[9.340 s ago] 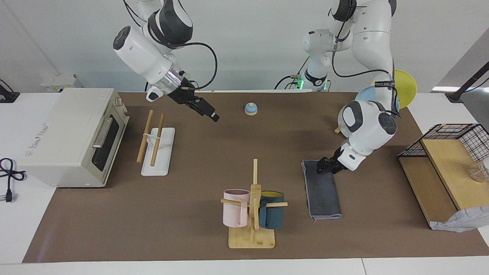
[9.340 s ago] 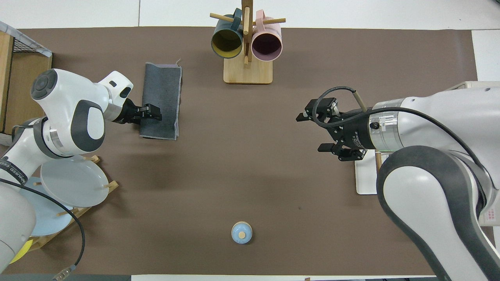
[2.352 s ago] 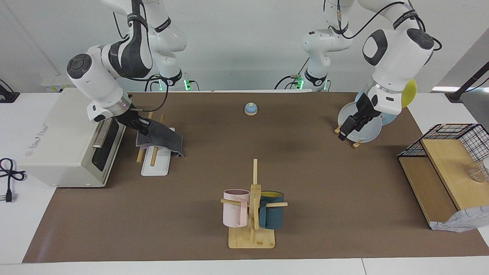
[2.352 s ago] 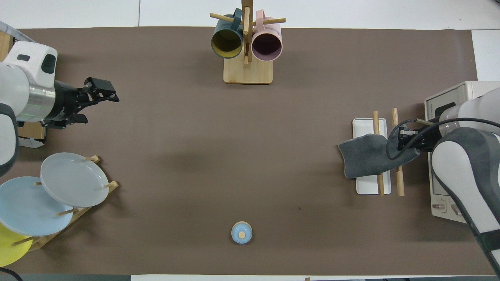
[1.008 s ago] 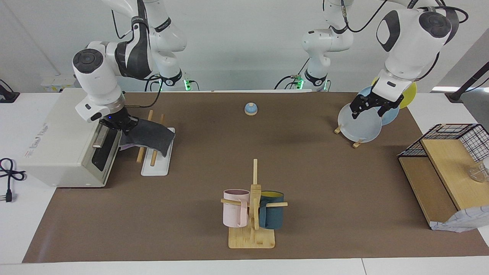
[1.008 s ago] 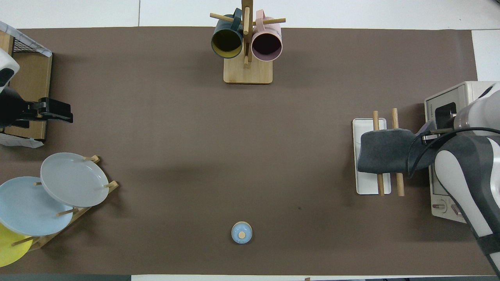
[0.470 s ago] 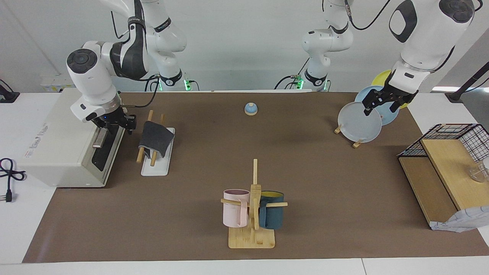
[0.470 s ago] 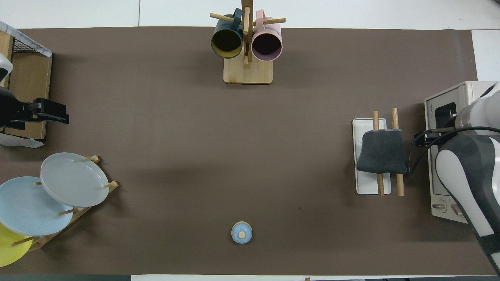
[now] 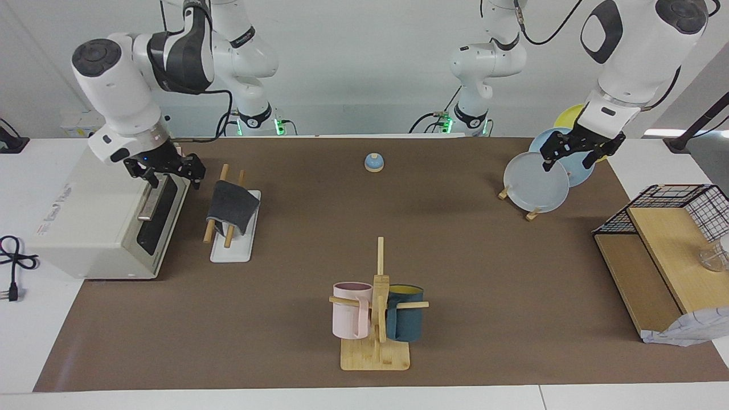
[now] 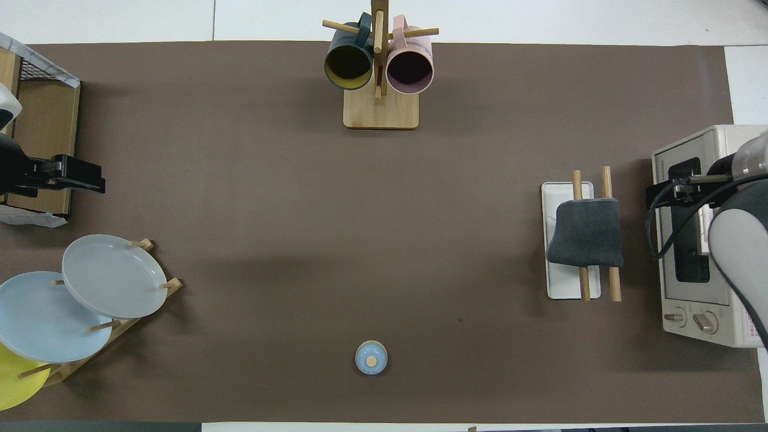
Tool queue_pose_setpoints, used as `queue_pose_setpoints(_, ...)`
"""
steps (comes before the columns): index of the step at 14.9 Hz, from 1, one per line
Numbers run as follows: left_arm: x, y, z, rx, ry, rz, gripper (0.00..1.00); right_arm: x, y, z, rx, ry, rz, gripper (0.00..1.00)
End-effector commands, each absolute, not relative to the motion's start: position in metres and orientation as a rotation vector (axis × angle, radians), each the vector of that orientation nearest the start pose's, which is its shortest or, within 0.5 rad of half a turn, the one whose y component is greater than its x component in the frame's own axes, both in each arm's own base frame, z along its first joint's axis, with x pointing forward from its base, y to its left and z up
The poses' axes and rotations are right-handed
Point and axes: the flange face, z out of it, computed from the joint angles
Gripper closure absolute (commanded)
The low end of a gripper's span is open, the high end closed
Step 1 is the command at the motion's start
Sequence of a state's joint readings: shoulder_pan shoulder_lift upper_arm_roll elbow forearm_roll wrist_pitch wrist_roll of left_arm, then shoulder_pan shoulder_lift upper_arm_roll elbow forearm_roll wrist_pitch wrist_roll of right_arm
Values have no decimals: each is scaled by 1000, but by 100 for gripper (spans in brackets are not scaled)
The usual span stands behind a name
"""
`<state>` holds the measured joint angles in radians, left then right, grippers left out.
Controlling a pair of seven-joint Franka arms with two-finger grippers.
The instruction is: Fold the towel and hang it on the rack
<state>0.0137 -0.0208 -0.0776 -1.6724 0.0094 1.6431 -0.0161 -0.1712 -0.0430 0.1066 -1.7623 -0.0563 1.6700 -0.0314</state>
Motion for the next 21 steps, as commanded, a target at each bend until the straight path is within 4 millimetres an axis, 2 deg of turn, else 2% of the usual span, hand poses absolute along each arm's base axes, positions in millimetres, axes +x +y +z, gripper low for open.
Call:
queue_pose_setpoints(1, 548, -31, 595, -3116, 108, 23, 0, 541, -36, 594, -3171, 31, 161, 0)
queue_pose_setpoints(4, 548, -29, 594, -3116, 91, 25, 0, 538, -29, 601, -3156, 36, 145, 0)
queue_pose_setpoints(6, 548, -28, 593, -3116, 86, 28, 0, 539, -18, 604, -3168, 63, 137, 0)
queue_pose_setpoints(8, 547, -29, 594, -3116, 88, 28, 0, 538, -28, 597, -3148, 113, 165, 0)
queue_pose_setpoints(12, 548, -28, 593, -3116, 86, 30, 0, 541, -24, 592, -3156, 99, 153, 0)
queue_pose_setpoints(16, 548, -29, 593, -3116, 88, 30, 0, 545, -31, 584, -3165, 114, 212, 0)
queue_pose_setpoints(21, 548, -28, 593, -3116, 86, 30, 0, 546, -31, 592, -3165, 118, 156, 0)
